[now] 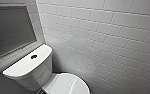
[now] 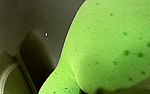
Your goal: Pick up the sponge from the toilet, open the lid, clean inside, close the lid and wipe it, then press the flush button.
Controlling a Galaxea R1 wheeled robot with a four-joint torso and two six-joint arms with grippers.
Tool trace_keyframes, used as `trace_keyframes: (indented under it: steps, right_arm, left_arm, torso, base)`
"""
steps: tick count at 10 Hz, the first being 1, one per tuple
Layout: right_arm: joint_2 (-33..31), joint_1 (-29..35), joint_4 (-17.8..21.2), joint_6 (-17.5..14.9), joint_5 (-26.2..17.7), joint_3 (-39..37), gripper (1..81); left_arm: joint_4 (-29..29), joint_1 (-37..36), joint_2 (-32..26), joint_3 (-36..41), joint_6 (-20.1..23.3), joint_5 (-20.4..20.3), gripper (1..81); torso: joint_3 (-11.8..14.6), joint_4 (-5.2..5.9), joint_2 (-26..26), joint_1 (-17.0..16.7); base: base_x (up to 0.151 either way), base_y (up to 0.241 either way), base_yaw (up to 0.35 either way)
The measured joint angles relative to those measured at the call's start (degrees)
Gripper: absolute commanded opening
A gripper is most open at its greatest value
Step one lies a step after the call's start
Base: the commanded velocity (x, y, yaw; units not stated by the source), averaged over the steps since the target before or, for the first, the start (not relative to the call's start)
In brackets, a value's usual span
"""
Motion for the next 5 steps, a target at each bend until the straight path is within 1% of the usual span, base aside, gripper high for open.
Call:
trace_keyframes:
  steps: [5]
  right_arm:
    - [0.0,0.0,0.0,0.0,0.0,0.0,1.0]
  left_arm:
    - [-1.2,0.0,-1.3,3.2,0.3,-1.7,81.1]
  torso:
    - [0.0,0.0,0.0,0.0]
  base:
    - [0.0,0.0,0.0]
